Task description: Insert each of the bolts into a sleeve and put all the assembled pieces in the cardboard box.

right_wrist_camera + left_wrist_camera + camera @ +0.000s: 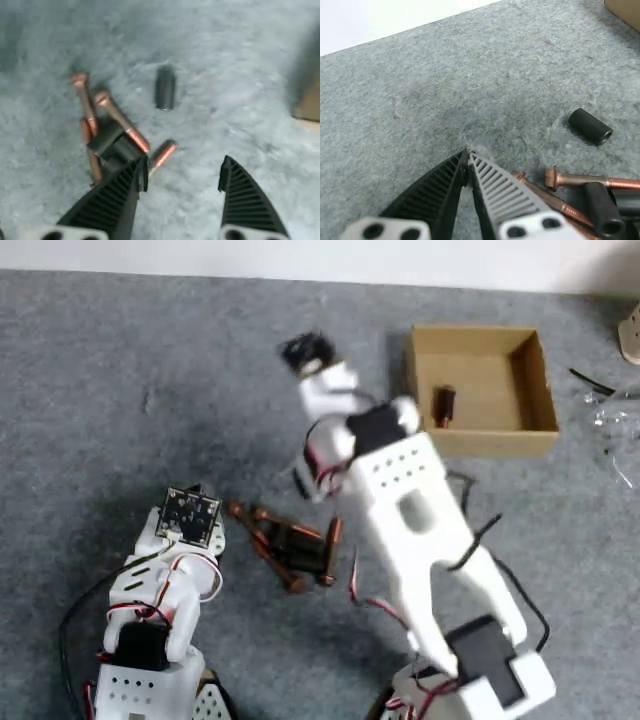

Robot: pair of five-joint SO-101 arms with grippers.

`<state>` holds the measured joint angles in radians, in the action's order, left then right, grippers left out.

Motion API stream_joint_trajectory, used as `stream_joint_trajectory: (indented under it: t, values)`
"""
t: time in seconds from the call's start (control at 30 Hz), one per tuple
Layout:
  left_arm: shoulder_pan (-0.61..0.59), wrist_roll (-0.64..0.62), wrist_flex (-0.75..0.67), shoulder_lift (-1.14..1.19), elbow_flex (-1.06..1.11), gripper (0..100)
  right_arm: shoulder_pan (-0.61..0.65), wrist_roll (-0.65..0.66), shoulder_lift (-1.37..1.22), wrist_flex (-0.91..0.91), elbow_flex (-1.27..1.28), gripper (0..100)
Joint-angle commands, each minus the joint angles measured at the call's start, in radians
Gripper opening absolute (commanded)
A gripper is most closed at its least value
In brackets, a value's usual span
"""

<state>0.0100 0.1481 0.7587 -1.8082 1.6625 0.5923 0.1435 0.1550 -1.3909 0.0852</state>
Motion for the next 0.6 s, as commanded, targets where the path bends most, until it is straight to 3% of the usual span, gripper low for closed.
stream_joint_trajectory:
  t: [0.0, 0.23, 0.57]
  values:
    - [-0.013, 0.000, -0.020, -0.015, -0.025, 1, 0.096, 0.091, 0.104, 0.171, 0.216, 21.0]
    - [-0.013, 0.000, -0.020, -0.015, -0.027, 1, 0.168, 0.126, 0.134, 0.418, 0.509, 21.0]
    - [-0.013, -0.003, -0.020, -0.015, -0.028, 1, 0.156, 0.209, 0.131, 0.565, 0.621, 21.0]
